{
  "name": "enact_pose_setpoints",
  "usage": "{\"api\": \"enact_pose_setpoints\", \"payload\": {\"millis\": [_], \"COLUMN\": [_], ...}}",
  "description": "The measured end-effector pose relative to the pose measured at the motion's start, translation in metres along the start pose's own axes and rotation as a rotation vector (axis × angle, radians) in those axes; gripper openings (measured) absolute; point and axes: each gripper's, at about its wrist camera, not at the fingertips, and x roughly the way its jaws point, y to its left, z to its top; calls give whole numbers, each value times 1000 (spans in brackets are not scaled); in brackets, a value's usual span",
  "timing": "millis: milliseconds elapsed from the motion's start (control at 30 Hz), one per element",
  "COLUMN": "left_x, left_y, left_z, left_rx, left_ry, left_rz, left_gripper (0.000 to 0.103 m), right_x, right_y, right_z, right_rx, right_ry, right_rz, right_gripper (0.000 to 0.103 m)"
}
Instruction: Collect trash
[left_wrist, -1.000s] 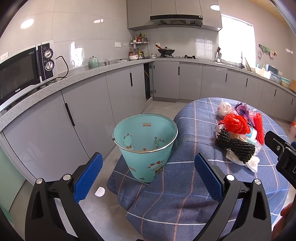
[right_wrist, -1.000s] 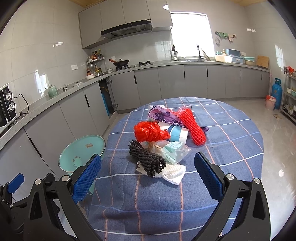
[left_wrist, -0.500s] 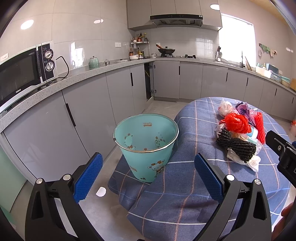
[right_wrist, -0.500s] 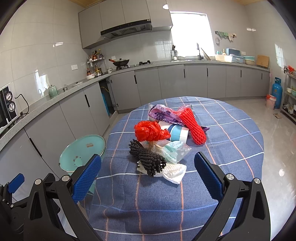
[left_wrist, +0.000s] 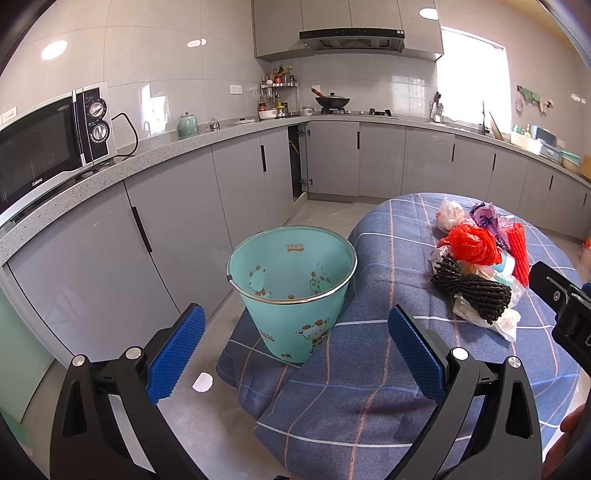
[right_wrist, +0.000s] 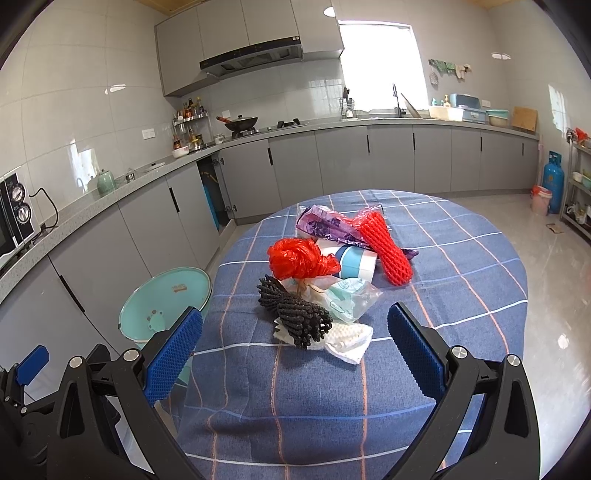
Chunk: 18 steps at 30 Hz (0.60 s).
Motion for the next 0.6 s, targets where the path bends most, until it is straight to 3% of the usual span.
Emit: {"api": "enact_pose_setpoints", "payload": {"millis": [600], "left_x": [0], "left_y": [0], "left_z": [0], "left_rx": [2], "left_ry": [0], "left_rz": [2], "left_gripper": [97], "right_x": [1], "right_y": [-1], "right_z": [-1], "right_rx": [7], "right_ry": [3], "right_rz": [0], "right_gripper": [99]}}
